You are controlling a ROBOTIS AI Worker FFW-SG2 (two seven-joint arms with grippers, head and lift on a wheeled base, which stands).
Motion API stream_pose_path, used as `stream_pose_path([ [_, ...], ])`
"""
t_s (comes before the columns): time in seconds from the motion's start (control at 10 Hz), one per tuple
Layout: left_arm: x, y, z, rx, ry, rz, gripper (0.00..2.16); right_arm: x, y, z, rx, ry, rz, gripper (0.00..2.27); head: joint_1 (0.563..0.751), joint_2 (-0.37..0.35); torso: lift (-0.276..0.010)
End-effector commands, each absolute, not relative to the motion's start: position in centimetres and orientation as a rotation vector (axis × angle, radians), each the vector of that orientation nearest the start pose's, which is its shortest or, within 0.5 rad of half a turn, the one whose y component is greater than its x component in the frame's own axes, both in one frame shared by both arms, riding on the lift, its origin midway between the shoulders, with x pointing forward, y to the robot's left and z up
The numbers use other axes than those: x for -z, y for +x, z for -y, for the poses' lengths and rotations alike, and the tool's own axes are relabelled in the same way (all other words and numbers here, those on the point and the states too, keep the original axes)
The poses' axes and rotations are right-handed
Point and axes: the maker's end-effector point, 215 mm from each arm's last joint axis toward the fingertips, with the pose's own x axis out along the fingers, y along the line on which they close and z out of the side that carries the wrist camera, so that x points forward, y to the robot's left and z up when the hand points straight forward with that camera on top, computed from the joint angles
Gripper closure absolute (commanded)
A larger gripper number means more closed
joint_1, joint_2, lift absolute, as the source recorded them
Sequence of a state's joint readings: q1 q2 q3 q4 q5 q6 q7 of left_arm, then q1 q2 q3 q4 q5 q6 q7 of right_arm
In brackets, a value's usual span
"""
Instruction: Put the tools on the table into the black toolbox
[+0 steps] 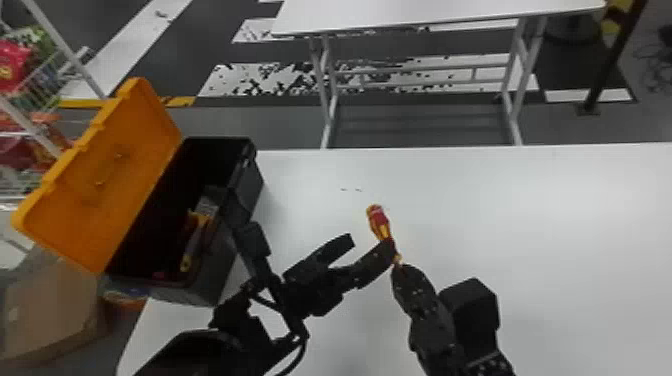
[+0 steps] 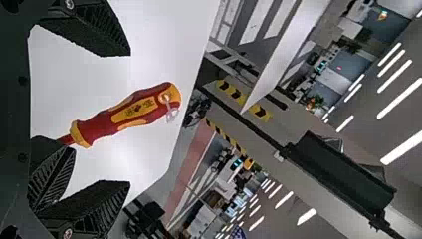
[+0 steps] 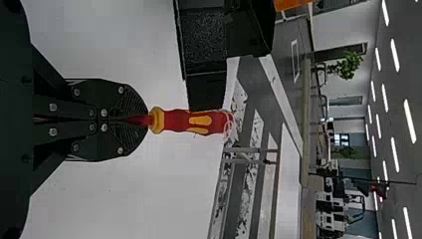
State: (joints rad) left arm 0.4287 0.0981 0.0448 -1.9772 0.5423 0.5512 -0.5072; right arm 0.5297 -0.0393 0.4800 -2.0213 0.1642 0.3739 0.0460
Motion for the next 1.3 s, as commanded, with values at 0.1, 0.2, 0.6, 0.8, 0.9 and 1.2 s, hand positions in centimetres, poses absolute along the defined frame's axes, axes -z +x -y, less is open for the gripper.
stream_pose_path([
  [0.1, 42.6, 40.4, -11.3, 0.612, -0.622, -0.489, 0.07, 44.8, 34.0, -3.7, -0.514, -0.043, -0.412, 2.23, 0.695, 0.213, -0.075],
  [0.2, 42.4, 40.6, -11.0, 0.622, -0.640, -0.491, 0.07, 44.7, 33.7, -4.2, -0.525, -0.040, -0.411, 2.23, 0.695, 0.222, -0.075],
  [0.6, 42.3, 40.2, -9.6, 0.678, -0.684, -0.524, 0.90, 44.1, 33.2, -5.1, -0.546, -0.039, -0.402, 2.23, 0.695, 0.234, -0.075],
  [0.8, 42.3, 40.4, -10.0, 0.669, -0.680, -0.521, 2.13, 44.3, 33.2, -5.1, -0.547, -0.039, -0.406, 2.23, 0.695, 0.227, -0.075],
  [0.9, 42.2, 40.4, -10.1, 0.678, -0.677, -0.520, 2.13, 44.2, 33.2, -5.2, -0.548, -0.037, -0.403, 2.23, 0.695, 0.230, -0.075],
  [1.2, 42.7, 40.0, -9.9, 0.683, -0.678, -0.554, 2.13, 44.1, 33.3, -5.1, -0.538, -0.025, -0.404, 1.86, 0.695, 0.234, -0.075],
])
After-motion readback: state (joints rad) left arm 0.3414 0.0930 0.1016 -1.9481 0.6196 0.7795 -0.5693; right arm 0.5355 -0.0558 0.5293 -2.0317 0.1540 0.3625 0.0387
